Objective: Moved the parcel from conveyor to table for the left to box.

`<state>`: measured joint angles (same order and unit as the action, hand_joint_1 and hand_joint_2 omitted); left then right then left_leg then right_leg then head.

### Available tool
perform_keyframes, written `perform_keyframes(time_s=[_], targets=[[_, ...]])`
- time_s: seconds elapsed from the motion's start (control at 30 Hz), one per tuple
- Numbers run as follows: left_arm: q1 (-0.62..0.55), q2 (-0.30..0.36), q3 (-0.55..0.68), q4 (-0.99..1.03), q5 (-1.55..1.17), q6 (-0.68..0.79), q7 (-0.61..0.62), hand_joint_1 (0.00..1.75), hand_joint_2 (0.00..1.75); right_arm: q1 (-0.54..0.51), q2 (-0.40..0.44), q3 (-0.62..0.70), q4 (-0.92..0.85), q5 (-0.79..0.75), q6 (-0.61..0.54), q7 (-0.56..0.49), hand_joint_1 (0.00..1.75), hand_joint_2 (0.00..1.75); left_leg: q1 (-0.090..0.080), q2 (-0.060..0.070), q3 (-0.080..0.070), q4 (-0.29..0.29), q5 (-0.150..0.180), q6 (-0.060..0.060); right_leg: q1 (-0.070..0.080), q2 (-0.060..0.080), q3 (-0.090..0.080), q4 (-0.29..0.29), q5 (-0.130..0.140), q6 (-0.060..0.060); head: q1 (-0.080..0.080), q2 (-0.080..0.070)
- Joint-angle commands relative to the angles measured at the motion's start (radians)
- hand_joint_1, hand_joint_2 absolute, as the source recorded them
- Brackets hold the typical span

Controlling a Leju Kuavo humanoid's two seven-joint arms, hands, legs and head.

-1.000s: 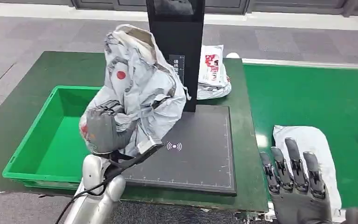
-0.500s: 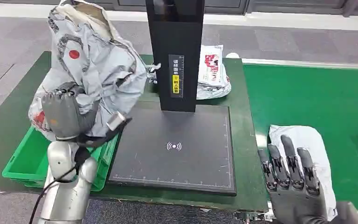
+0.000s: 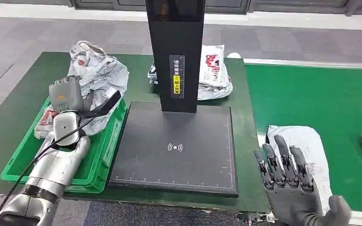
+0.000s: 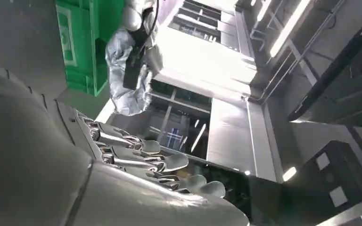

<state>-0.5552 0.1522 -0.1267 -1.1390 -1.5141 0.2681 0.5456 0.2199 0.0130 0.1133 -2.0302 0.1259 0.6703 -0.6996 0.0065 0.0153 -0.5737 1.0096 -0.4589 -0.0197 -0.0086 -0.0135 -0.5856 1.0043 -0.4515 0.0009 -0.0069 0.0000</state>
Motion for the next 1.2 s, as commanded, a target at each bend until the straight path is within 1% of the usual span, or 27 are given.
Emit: perform_keyframes(time_s=[0.03,0.07,0.17,0.43,0.47,0.57,0.6,0.63,0.7,0.77,0.8,0.83,0.87,0.9,0.93,0.97,1.0,1.03,1.07,1.13,1.17,1.2], targets=[[-0.024,0.036,-0.041,0.172,-0.057,-0.081,0.047,0.00,0.00,-0.029,-0.017,-0.037,0.091,0.007,0.004,0.001,0.00,0.00,0.001,-0.002,0.002,-0.003,0.001,0.001,0.001,0.000,0.003,-0.004,0.001,0.000,0.000,0.000],[-0.005,0.036,-0.027,0.154,-0.057,-0.106,0.050,0.00,0.00,-0.030,-0.018,-0.041,0.097,0.004,0.004,0.001,0.00,0.00,0.001,-0.002,0.002,-0.002,0.001,0.000,0.001,0.000,0.002,-0.003,0.001,0.000,0.000,0.000],[0.001,0.042,-0.028,0.147,-0.057,-0.126,0.055,0.00,0.00,-0.031,-0.019,-0.043,0.099,0.005,0.003,0.001,0.00,0.00,0.001,-0.001,0.000,-0.002,0.000,0.000,0.001,0.001,0.001,-0.003,0.001,0.000,0.000,0.000],[0.001,0.042,-0.028,0.147,-0.057,-0.126,0.055,0.00,0.00,-0.031,-0.019,-0.043,0.099,0.005,0.003,0.001,0.00,0.00,0.001,-0.002,0.000,-0.002,0.001,0.001,0.002,0.000,0.001,-0.003,0.001,0.000,0.000,0.000],[0.012,0.043,-0.027,0.123,-0.057,-0.149,0.068,0.00,0.00,-0.029,-0.018,-0.042,0.099,0.005,0.001,0.001,0.00,0.00,0.001,-0.002,-0.001,-0.001,0.000,0.000,0.001,0.000,0.001,-0.002,0.001,0.000,0.000,0.000],[0.069,0.047,-0.002,0.014,-0.057,-0.186,0.062,0.00,0.00,-0.025,-0.017,-0.048,0.100,0.010,-0.008,0.001,0.00,0.00,0.001,-0.001,0.000,-0.002,0.000,0.000,0.001,0.001,0.001,-0.003,0.001,0.000,0.000,0.000],[0.113,0.060,0.006,-0.068,-0.057,-0.202,0.067,0.00,0.00,-0.023,-0.020,-0.050,0.099,0.007,-0.011,0.001,0.00,0.00,0.000,-0.001,0.000,-0.003,0.001,0.001,0.001,0.002,0.001,-0.004,0.001,0.000,0.000,0.000],[0.135,0.067,0.010,-0.107,-0.057,-0.197,0.072,0.00,0.00,-0.018,-0.020,-0.051,0.095,0.006,-0.012,0.001,0.00,0.00,0.000,0.000,0.000,-0.001,0.000,0.000,0.001,0.002,0.000,-0.002,0.000,0.000,0.000,0.000],[0.213,0.068,0.059,-0.259,-0.057,-0.208,0.070,0.00,0.00,-0.006,-0.019,-0.060,0.086,0.008,-0.020,0.001,0.00,0.00,0.000,0.001,0.000,-0.001,-0.001,0.000,0.001,0.003,0.000,-0.002,0.000,0.000,0.000,0.000],[0.266,0.066,0.103,-0.349,-0.057,-0.206,0.062,0.00,0.00,0.003,-0.020,-0.067,0.082,0.007,-0.024,0.001,0.00,0.00,0.000,0.002,0.000,-0.001,-0.001,0.000,0.001,0.004,0.000,-0.002,0.000,0.000,0.000,0.000],[0.289,0.057,0.131,-0.390,-0.057,-0.203,0.051,0.00,0.00,0.008,-0.019,-0.071,0.080,0.008,-0.026,0.001,0.00,0.00,0.001,0.002,0.000,-0.002,-0.001,0.001,0.001,0.005,0.000,-0.003,0.000,0.000,0.000,0.000],[0.327,0.036,0.185,-0.448,-0.057,-0.194,0.025,0.00,0.00,0.022,-0.019,-0.075,0.067,0.009,-0.027,0.001,0.00,0.00,0.001,0.003,0.000,-0.002,-0.002,0.001,0.001,0.006,0.000,-0.003,0.000,0.000,0.000,0.000],[0.346,0.003,0.250,-0.492,-0.057,-0.154,0.002,0.00,0.00,0.024,-0.017,-0.082,0.066,0.009,-0.027,0.001,0.00,0.00,0.001,0.003,0.000,-0.001,-0.002,0.000,0.002,0.004,-0.001,-0.002,0.000,0.000,0.000,0.000],[0.362,-0.009,0.283,-0.521,-0.057,-0.120,0.001,0.00,0.00,0.024,-0.017,-0.084,0.067,0.009,-0.028,0.001,0.00,0.00,0.000,0.002,0.000,-0.002,-0.002,0.000,0.001,0.005,0.000,-0.003,0.000,0.000,0.000,0.000],[0.362,-0.009,0.283,-0.521,-0.057,-0.120,0.001,0.00,0.00,0.024,-0.017,-0.084,0.067,0.009,-0.028,0.001,0.00,0.00,0.001,0.002,-0.001,0.000,-0.002,0.000,0.001,0.004,-0.001,-0.001,-0.001,0.000,0.000,0.000],[0.394,-0.037,0.353,-0.580,-0.047,-0.093,-0.044,0.00,0.00,0.025,-0.013,-0.090,0.065,0.011,-0.024,0.001,0.00,0.00,0.001,0.002,-0.001,-0.001,-0.002,0.000,0.001,0.004,-0.001,-0.002,-0.001,0.000,0.000,0.000],[0.426,-0.069,0.416,-0.621,-0.012,-0.003,-0.070,0.00,0.00,0.031,-0.009,-0.092,0.061,0.013,-0.026,0.001,0.00,0.00,0.001,0.001,-0.002,0.000,-0.002,0.000,0.001,0.003,-0.002,-0.001,-0.001,0.000,0.000,0.000],[0.445,-0.085,0.452,-0.646,0.010,0.035,-0.093,0.00,0.00,0.036,-0.006,-0.094,0.057,0.015,-0.025,0.001,0.00,0.00,0.000,0.004,0.000,-0.001,-0.003,0.000,0.001,0.006,-0.002,-0.002,-0.001,0.000,0.000,0.000],[0.470,-0.095,0.482,-0.678,0.034,0.066,-0.111,0.00,0.00,0.039,-0.004,-0.096,0.056,0.018,-0.029,0.001,0.00,0.00,0.000,0.004,0.000,-0.002,-0.003,0.001,0.001,0.006,-0.001,-0.003,-0.001,0.000,0.000,0.000],[0.532,-0.161,0.578,-0.782,0.127,0.160,-0.192,0.00,0.00,0.057,0.002,-0.103,0.043,0.023,-0.030,0.001,0.00,0.00,0.000,0.006,0.000,-0.002,-0.004,0.000,0.001,0.009,-0.001,-0.003,-0.001,0.000,0.000,0.000],[0.535,-0.184,0.603,-0.809,0.159,0.179,-0.220,0.00,0.00,0.057,0.006,-0.109,0.044,0.024,-0.028,0.001,0.00,0.00,0.000,0.004,-0.001,-0.001,-0.004,0.000,0.001,0.005,-0.002,-0.001,-0.002,0.000,0.000,0.000],[0.546,-0.225,0.633,-0.852,0.196,0.214,-0.264,0.00,0.00,0.062,0.012,-0.115,0.039,0.026,-0.022,0.001,0.00,0.00,0.000,0.005,-0.001,-0.001,-0.004,0.000,0.001,0.006,-0.002,-0.002,-0.002,0.000,0.000,0.000]])
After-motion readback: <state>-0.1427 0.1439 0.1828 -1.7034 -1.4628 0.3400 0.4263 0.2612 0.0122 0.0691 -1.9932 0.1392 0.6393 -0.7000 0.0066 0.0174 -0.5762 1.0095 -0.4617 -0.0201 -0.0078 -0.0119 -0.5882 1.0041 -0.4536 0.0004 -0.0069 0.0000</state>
